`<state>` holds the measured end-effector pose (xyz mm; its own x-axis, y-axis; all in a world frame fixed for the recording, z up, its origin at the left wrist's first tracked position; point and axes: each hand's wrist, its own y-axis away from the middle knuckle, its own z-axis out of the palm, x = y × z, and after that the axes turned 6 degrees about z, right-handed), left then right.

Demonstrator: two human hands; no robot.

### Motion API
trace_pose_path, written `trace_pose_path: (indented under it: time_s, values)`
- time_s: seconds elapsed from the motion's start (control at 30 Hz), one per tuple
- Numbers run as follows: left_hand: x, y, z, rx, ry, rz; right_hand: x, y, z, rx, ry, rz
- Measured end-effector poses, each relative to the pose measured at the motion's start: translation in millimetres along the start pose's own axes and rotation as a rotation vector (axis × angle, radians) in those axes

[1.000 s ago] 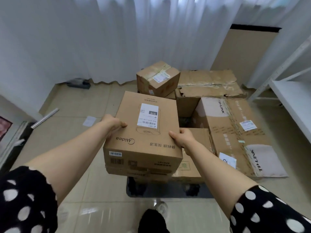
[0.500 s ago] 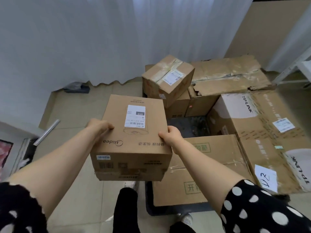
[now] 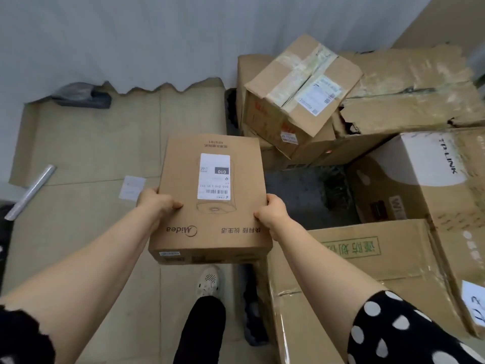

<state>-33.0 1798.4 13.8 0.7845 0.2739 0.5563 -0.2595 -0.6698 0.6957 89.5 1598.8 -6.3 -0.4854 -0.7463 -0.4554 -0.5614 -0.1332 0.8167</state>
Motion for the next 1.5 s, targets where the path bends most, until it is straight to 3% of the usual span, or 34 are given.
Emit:
trace_pose_path:
  time_s: [0.17,0.47,0.97,1.27,1.5]
  values:
    - [-20.7,-49.2,35.7,-0.021,0.034,-0.013,3.6,-53.7,5.6,0.070,0.040,0.034]
    - [-52.9,-103.1,54.7,0.003,0.024,0.009,23.5,-98.0,33.0,0.028,0.038,0.141]
    - [-71.0,-134.7,93.7,0.058,-0.001,0.065,50.5,-135.5,27.8,-0.014,0.055,0.137]
    - [-97.9,-125.8,104.6,0.021,-0.131,0.043,104.3,-118.0,40.2,-0.024,0.069,0.213]
    - [-102.3,-120.2,107.3,0.005,-0.170,0.041,121.8,-111.1,49.8,-0.011,-0.047,0.251]
